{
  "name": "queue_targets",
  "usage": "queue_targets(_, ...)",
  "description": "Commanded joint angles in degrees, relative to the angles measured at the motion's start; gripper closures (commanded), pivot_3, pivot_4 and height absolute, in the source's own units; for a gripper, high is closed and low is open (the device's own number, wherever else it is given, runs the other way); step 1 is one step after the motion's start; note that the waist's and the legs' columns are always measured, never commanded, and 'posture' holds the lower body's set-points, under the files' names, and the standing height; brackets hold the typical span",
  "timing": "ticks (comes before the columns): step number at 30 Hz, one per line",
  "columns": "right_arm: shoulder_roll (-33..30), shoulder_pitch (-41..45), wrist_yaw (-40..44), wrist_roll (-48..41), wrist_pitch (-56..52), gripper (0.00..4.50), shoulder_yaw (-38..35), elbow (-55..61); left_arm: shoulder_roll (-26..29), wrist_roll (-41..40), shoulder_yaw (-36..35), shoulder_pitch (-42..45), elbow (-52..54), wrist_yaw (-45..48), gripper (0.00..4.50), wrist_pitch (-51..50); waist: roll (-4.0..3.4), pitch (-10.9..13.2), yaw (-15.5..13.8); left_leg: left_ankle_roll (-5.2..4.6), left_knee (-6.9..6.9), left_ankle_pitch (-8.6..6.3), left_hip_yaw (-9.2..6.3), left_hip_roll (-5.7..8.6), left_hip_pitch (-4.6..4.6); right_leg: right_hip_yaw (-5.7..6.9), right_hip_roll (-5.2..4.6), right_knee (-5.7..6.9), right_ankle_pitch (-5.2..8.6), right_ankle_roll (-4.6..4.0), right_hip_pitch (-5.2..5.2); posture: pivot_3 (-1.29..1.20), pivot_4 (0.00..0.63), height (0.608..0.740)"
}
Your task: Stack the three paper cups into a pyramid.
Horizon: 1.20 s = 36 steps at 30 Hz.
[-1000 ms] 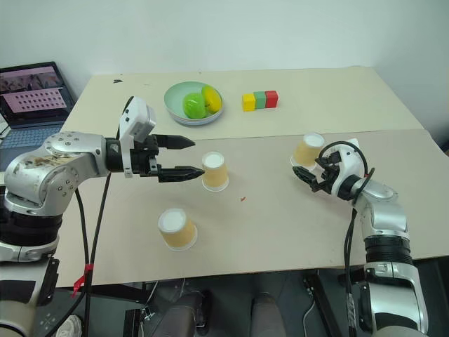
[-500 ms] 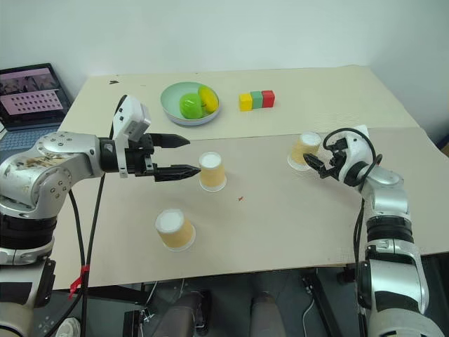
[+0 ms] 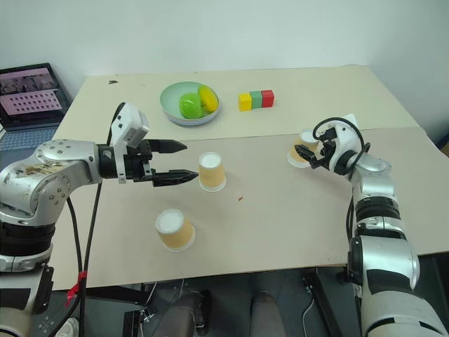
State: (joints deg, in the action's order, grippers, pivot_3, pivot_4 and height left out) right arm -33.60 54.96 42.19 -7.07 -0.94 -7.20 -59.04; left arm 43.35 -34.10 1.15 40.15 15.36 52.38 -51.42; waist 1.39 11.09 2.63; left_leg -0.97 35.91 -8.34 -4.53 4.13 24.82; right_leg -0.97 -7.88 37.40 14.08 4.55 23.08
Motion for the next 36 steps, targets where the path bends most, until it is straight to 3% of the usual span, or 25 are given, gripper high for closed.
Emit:
queue_targets(1, -0.01, 2.87, -0.33, 0.59, 2.85, 0.06, -0.27, -1.33, 0.56, -0.91, -1.85, 0.18, 2.69, -0.79, 0.0, -0.26, 0.0, 0.0, -0.01, 0.0, 0.0, 0.0, 0.0, 0.0, 0.0, 0.0, 0.0, -0.01, 0.0, 0.0, 0.0, 0.0, 0.15, 0.74)
queue_targets(8, 0.73, 4.96, -1.37, 1.43, 4.36, 1.99, -0.62, -4.07, 0.46, -0.56, -1.89, -0.71, 2.47, -1.62, 0.0, 0.16, 0.0, 0.0, 0.04, 0.0, -0.02, 0.0, 0.0, -0.01, 0.0, 0.0, 0.01, -0.02, -0.01, -0.01, 0.01, 0.0, 0.15, 0.74)
queue_targets(12, 0.79, 4.46, -1.01, 1.31, 4.15, 2.03, -0.56, -2.75, 0.43, -0.5, -1.85, -1.09, 2.34, -1.83, 0.0, 0.48, 0.0, 0.0, 0.02, 0.0, -0.02, 0.0, 0.0, 0.0, 0.0, 0.0, 0.01, -0.03, -0.01, -0.01, 0.0, 0.0, 0.15, 0.74)
queue_targets(16, 0.55, 1.82, 3.62, -0.16, -0.62, 2.03, 0.4, 7.22, 0.57, -0.43, -1.87, -1.5, 2.25, -1.73, 0.0, 0.72, -0.01, 0.01, 0.14, 0.0, -0.04, 0.0, 0.0, -0.01, 0.0, -0.01, 0.01, -0.03, -0.01, -0.01, 0.03, 0.0, 0.15, 0.74)
queue_targets(21, 1.05, -6.37, 11.09, -8.06, -18.94, 2.03, 2.93, 37.56, 0.46, -0.22, -1.42, -1.66, 1.91, -1.37, 0.0, 1.18, -0.01, 0.0, 0.02, 0.03, -0.03, -0.03, -0.04, -0.05, 0.01, 0.0, 0.04, 0.0, -0.01, 0.0, 0.06, 0.0, 0.15, 0.74)
queue_targets(24, 1.33, -9.71, 12.09, -9.95, -25.15, 2.03, 5.54, 48.2, 0.01, 0.22, -0.74, -1.32, 1.25, -1.14, 0.0, 1.87, -0.01, 0.0, -0.08, 0.04, -0.01, -0.03, -0.03, -0.06, 0.01, 0.0, 0.05, 0.06, -0.01, 0.0, 0.07, 0.0, 0.15, 0.74)
queue_targets(36, 4.09, -12.96, 10.35, -7.46, -26.46, 2.03, 11.37, 51.3, -0.14, 0.48, -0.64, -0.67, 1.29, -0.93, 0.0, 2.09, -0.01, 0.0, -0.33, 0.05, 0.04, -0.03, -0.05, -0.05, 0.01, 0.0, 0.05, 0.08, -0.05, -0.01, 0.1, 0.0, 0.15, 0.74)
